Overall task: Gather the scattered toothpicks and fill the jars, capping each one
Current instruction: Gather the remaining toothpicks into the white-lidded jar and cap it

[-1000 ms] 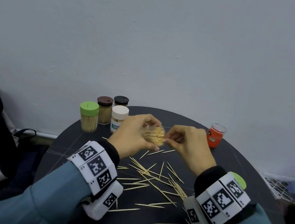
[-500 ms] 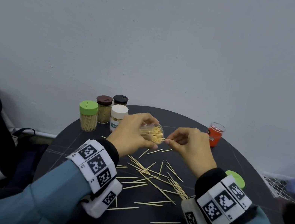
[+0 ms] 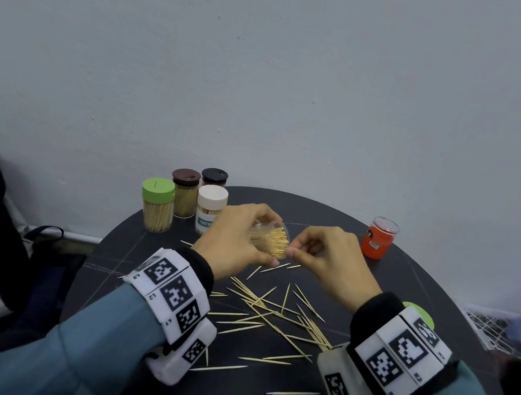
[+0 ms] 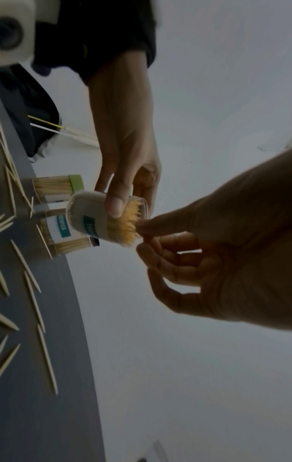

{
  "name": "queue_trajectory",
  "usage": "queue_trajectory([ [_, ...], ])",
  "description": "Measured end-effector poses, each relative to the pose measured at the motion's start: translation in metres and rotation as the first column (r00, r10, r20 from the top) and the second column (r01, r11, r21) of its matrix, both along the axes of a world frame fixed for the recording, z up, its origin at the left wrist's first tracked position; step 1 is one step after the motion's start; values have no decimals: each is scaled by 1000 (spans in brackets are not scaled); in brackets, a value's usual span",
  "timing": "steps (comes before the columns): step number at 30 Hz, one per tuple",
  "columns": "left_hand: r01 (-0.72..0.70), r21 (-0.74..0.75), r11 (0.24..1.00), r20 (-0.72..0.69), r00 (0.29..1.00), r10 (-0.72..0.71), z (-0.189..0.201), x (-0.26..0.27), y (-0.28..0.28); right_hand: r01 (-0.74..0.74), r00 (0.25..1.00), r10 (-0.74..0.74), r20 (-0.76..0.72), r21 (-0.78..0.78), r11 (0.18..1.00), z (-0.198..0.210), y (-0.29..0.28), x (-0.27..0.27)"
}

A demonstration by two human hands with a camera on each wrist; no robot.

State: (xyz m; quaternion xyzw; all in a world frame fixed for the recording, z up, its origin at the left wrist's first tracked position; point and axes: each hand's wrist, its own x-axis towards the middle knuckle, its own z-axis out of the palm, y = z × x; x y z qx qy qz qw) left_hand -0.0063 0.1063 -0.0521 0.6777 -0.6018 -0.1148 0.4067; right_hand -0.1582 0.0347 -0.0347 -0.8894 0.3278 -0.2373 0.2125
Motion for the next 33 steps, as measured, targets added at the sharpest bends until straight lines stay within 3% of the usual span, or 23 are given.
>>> queue_trajectory([
  [5, 20, 9, 1000, -14, 1000, -20, 0, -2, 0, 124, 991, -127, -30, -92, 988, 2, -7, 3],
  [12, 30, 19, 999, -19, 999, -30, -1, -1, -1, -10, 998, 8, -69, -25, 1000, 6, 4, 7],
  [19, 41, 17, 999, -41, 998, -40, 1, -3, 0, 111, 990, -120, -80, -102, 989, 5, -7, 5],
  [24, 50, 18, 999, -52, 997, -49, 0, -2, 1, -23, 1000, 23, 13, 4, 1000, 5, 0, 5],
  [33, 24, 10, 1000, -93, 995, -23, 2, -1, 2, 37, 982, -37, 186, 5, 999, 3, -6, -5],
])
